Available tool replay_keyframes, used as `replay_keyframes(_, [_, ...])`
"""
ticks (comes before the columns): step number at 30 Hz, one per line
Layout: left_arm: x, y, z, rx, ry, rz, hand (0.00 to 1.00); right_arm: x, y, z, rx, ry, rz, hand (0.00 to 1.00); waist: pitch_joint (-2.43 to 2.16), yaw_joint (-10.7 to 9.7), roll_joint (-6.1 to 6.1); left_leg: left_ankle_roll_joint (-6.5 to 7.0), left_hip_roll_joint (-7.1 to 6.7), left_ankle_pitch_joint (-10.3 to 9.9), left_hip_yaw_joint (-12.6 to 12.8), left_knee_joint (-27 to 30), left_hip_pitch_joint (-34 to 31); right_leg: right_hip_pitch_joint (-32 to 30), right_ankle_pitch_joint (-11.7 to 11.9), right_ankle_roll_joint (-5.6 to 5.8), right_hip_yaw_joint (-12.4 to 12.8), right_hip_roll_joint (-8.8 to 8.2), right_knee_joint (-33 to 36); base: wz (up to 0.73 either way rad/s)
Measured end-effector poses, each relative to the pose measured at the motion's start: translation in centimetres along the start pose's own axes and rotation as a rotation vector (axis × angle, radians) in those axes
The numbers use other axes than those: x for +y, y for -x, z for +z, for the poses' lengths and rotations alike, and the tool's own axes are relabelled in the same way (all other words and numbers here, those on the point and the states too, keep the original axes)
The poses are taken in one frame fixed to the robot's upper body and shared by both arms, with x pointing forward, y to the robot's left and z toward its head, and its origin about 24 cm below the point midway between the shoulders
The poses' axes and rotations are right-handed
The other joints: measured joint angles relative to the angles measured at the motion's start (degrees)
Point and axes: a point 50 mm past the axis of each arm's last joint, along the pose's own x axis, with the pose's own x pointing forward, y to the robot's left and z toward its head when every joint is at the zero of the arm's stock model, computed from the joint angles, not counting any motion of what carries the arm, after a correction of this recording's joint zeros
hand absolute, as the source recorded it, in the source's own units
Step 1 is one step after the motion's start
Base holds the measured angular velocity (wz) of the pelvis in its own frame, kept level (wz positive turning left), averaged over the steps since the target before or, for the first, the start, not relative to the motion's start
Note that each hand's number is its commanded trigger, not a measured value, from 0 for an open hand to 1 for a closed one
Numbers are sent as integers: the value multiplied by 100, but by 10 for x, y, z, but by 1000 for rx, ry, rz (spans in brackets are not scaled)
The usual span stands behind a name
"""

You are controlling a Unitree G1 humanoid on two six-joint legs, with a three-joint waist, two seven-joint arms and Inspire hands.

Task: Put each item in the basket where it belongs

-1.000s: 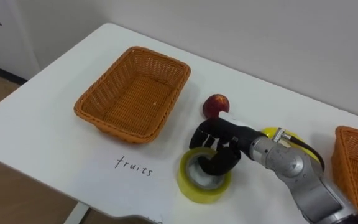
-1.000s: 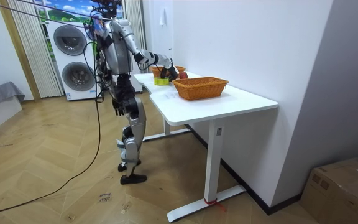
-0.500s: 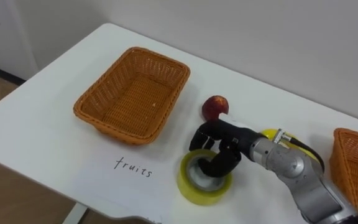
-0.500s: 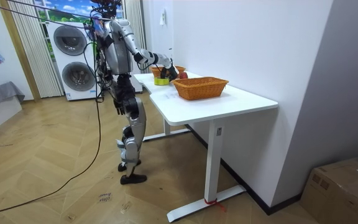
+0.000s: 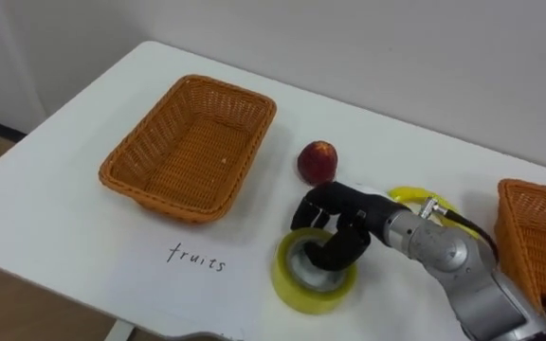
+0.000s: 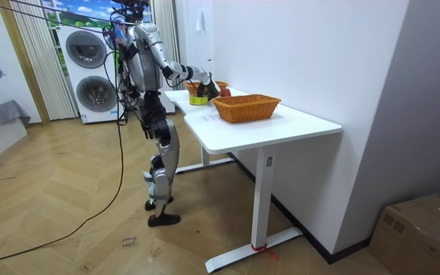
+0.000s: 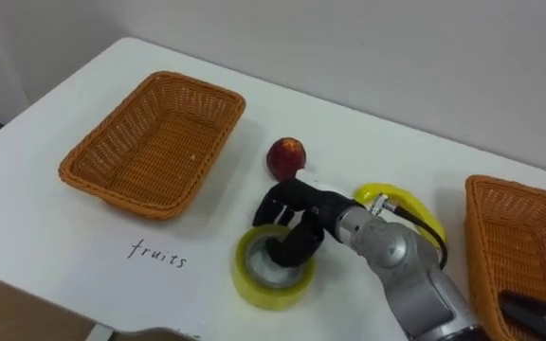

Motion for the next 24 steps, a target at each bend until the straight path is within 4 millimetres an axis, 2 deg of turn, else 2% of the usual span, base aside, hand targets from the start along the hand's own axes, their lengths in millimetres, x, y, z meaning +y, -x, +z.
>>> replay_keyframes(6, [6, -1, -2, 8, 47, 21, 0, -18, 9, -11, 41, -33, -85, 100, -49, -84, 66, 6, -14, 2, 2, -14, 22, 1, 0, 3, 19, -8, -2, -1])
replay_keyframes(10, [8, 0, 6, -27, 54, 28, 0, -28, 13, -14, 41, -60, -157, 100, -40, -163, 118, 15, -17, 3, -2, -2, 43, 36, 6, 14, 17, -13, -1, 2])
replay_keyframes(13, [9, 0, 2, -27, 62, 32, 0, -38, 19, -8, 9, -62, -216, 100, -9, -228, 173, 33, -17, -12, -8, 35, 80, 94, 5, 22, 20, -13, 1, 1])
replay_keyframes(16, [10, 0, 1, -27, 71, 38, 0, -52, 27, -6, -23, -94, -301, 100, -9, -260, 206, 40, -18, -18, 15, 43, 106, 102, 5, 27, 46, -19, 21, -3])
replay_keyframes(18, [10, 1, -1, -24, 73, 44, 0, -59, 32, -6, -44, -116, -345, 100, -16, -261, 205, 41, -18, -18, 19, 43, 127, 126, 5, 28, 46, -20, 19, 0])
replay_keyframes(19, [10, 1, -3, -25, 73, 47, 0, -62, 34, -6, -52, -123, -374, 100, -42, -262, 189, 41, -18, -18, 22, 46, 136, 134, 5, 28, 47, -20, 19, 0])
replay_keyframes(21, [10, 1, -5, -25, 74, 47, 0, -66, 36, -7, -62, -139, -408, 100, -54, -289, 172, 41, -16, -18, 24, 57, 148, 153, 6, 30, 45, -20, 17, 0])
replay_keyframes(23, [9, 2, -9, -17, 72, 46, 0, -68, 38, -7, -75, -164, -433, 100, -44, -366, 176, 50, -16, -25, 34, 64, 199, 218, 8, 33, 35, -22, 6, 2])
replay_keyframes(24, [9, 2, -10, -13, 71, 45, 0, -70, 40, -7, -84, -172, -454, 100, -64, -382, 152, 54, -16, -29, 42, 65, 214, 228, 7, 36, 36, -28, 10, 0])
